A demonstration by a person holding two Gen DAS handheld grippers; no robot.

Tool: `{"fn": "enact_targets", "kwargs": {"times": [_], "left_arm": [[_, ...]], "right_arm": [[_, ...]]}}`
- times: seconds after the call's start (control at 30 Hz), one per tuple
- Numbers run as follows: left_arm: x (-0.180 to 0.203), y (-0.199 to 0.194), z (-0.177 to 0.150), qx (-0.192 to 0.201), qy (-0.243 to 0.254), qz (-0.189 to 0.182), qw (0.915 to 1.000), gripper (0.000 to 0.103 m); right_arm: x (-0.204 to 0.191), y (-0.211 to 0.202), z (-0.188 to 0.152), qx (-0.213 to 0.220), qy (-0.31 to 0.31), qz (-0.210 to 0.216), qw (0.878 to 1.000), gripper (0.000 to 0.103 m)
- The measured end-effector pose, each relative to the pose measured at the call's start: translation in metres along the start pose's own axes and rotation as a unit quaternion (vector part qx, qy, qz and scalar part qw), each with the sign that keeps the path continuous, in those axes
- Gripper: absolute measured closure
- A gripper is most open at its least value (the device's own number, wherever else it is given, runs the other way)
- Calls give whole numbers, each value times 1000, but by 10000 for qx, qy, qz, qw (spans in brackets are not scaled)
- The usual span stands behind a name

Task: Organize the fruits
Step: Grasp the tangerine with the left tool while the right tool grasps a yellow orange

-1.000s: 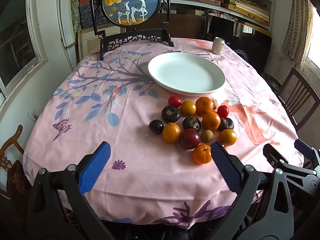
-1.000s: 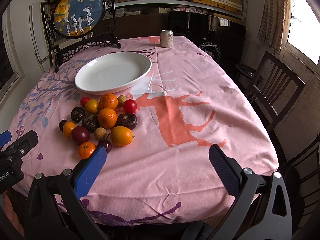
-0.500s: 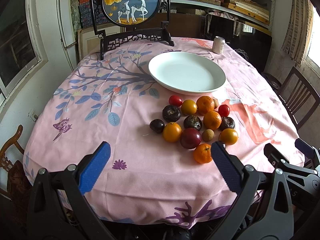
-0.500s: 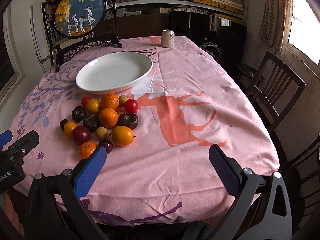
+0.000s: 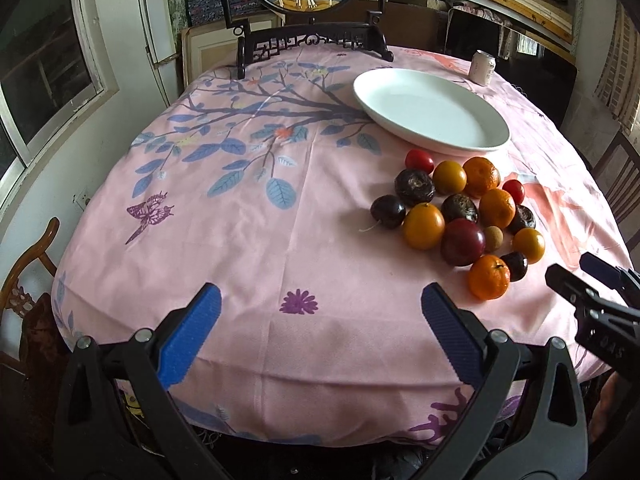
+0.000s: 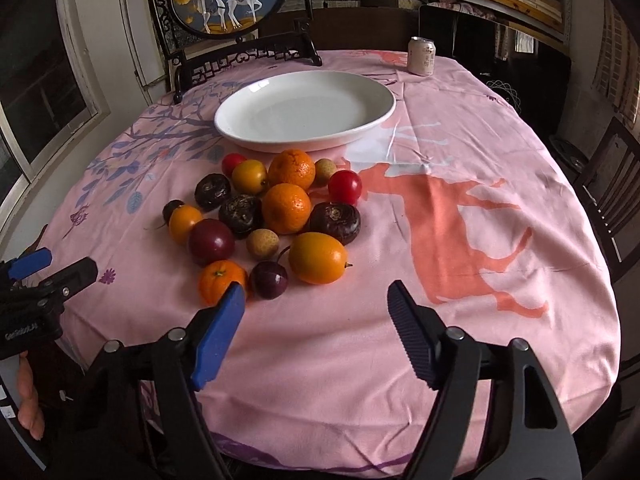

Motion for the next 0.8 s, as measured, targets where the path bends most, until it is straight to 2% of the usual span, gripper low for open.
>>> {"fn": "enact_targets", "kwargs": {"times": [0.1,0.17,0.27,0.33,0.37,0.47,0.6,0.7,0.8], "left_arm": [[2,6,-1,-65,61,16,10000,2],[3,11,1,-132,71,2,9999,2],[6,20,2,-237,49,-17,9997,2],[9,28,5,-326,35,-60,9994,2],[11,32,6,-384,34,-78,9992,2],[19,39,7,-552,72,-189,9983,2],[40,30,7,-502,218,-676,9962,2],[69,21,5,-455,590,-995,9922,2],[95,18,3,-404,874,-974,9906,2]], "right_arm": [[12,19,5,-168,124,83,9997,49],[17,29,8,-249,150,40,9996,52],[23,39,14,-196,270,361,9988,53],[24,53,17,-425,339,554,9970,56],[22,53,19,-346,208,504,9979,66],[21,49,18,-286,231,573,9977,66],[29,21,15,11,126,61,9999,66],[41,14,8,-5,241,-53,9997,66],[47,9,2,2,285,-52,9996,66]]}}
Point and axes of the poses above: each gripper's, at about its wrist camera, not at the fingertips, and y roughly the way its jaws point, x to its right, z to its top, the point moved 3 cm from there along y, roughly the way its jaws point, and after that the axes turned 14 degrees about z, right-handed, at the moved point
